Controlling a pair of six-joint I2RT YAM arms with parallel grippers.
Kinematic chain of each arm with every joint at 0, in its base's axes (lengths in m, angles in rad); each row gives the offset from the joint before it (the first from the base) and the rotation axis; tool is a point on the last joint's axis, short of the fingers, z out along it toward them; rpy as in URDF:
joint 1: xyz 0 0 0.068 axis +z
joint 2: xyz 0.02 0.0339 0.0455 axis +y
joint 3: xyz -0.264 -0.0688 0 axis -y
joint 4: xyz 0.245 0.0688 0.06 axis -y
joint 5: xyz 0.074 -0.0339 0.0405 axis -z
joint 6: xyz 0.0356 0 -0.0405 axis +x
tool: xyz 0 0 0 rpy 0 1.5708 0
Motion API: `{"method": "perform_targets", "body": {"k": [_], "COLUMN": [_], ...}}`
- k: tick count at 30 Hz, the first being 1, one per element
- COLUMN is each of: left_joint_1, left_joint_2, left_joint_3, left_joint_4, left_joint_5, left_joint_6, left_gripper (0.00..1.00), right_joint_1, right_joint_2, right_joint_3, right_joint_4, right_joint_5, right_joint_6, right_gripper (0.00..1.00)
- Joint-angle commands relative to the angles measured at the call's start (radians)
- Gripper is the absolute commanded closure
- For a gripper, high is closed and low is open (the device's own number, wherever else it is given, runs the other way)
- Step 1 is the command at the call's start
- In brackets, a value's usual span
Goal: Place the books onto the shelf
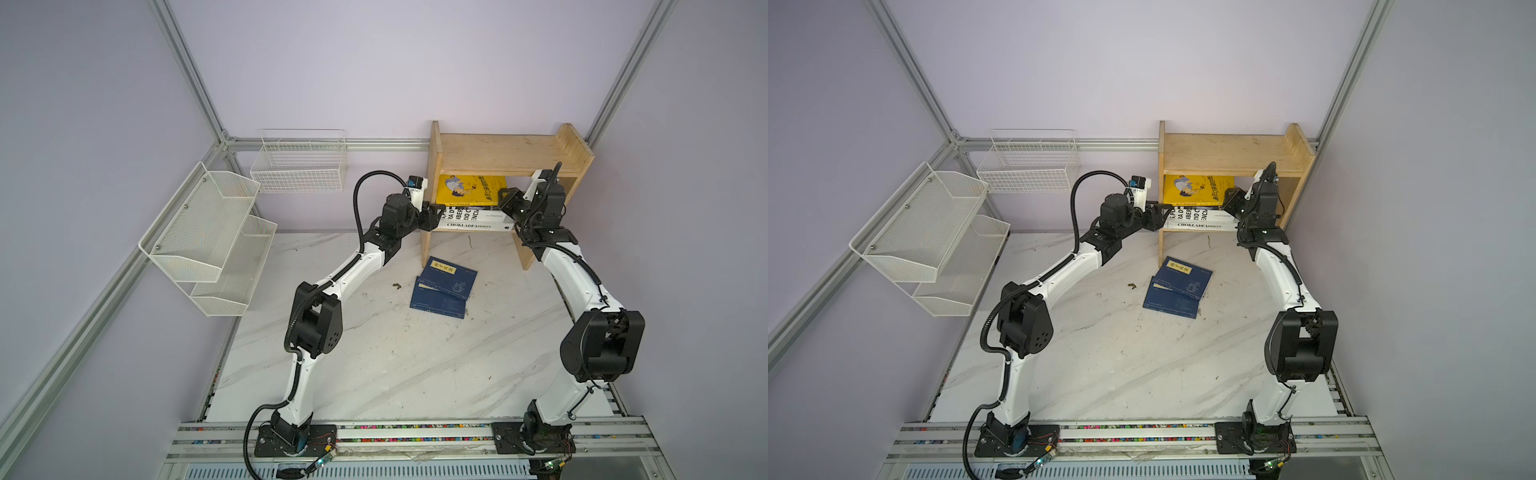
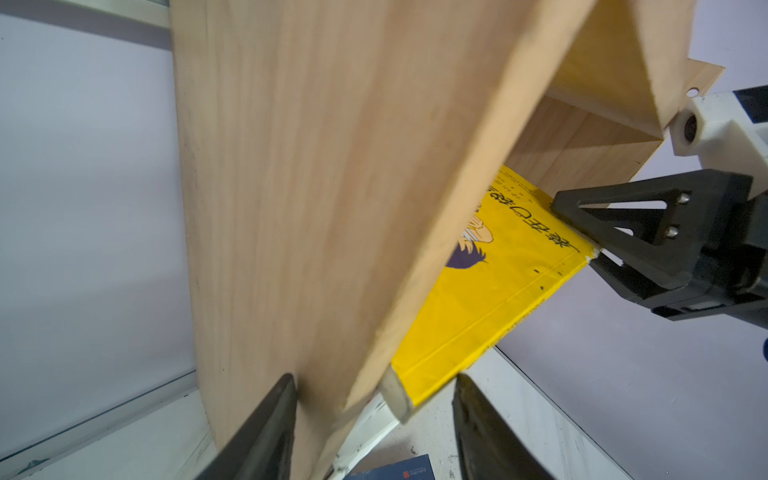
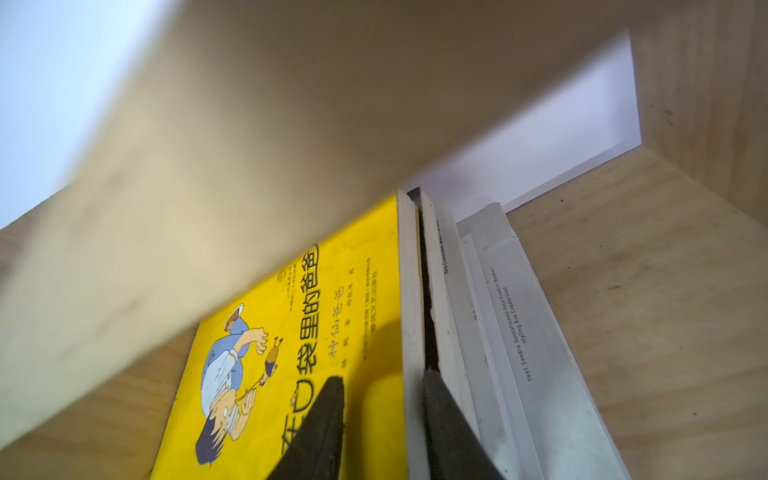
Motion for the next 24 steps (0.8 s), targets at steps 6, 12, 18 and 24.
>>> {"method": "perform_targets", "body": {"k": [6, 12, 18, 24], "left_joint_1": [-0.023, -0.025, -0.025, -0.027], "left_joint_2": [-0.035, -0.033, -0.042, -0.047], "left_joint_3": [0.053, 0.059, 0.045, 0.033], "left_joint_4": [0.063, 0.073, 0.080, 0.094], "left_joint_5": [-0.037, -0.067, -0.116, -0.168], "left_joint_6": [-0.004, -0.021, -0.033, -0.060], "left_gripper": [0.49, 0.51, 0.53, 0.57], "right_joint_1": [0.025, 0.029, 0.046, 0.074], "right_joint_2": [0.020, 0.044, 0.068, 0.073], "right_joint_3": [-0.008, -0.015, -0.007, -0.020], "right_joint_4": [0.083, 0.142, 0.141, 0.127], "right_joint_5": [-0.122, -0.147, -0.167, -0.157], "right_joint_6": [0.030, 0.034, 0.031, 0.011], "right_gripper": [0.64, 0.64, 0.64, 0.62]}}
